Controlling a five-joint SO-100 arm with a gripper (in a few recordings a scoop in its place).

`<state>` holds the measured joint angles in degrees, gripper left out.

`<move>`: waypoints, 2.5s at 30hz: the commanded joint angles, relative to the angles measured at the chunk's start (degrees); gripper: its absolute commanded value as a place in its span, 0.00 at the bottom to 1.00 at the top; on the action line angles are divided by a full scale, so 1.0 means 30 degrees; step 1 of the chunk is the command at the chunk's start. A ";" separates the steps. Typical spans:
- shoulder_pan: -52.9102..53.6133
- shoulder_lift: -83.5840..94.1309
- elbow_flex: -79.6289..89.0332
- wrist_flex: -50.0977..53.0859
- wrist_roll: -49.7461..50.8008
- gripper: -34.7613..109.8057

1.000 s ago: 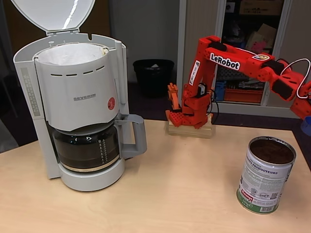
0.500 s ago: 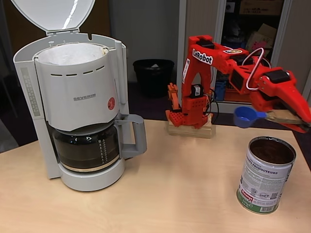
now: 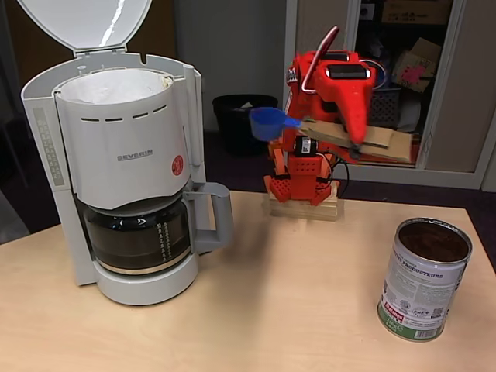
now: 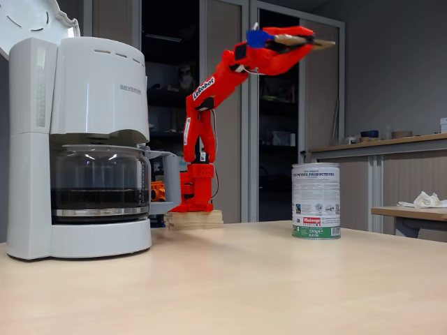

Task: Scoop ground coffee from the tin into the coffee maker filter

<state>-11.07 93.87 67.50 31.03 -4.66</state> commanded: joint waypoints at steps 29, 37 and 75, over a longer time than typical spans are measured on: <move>1.2979 0.6855 0.4600 0.1348 0.3311 0.24; 1.4707 0.7471 0.4541 0.1670 0.9785 0.24; 1.7871 0.6182 0.6064 -1.1719 3.0205 0.24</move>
<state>42.71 109.69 84.90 0.18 82.35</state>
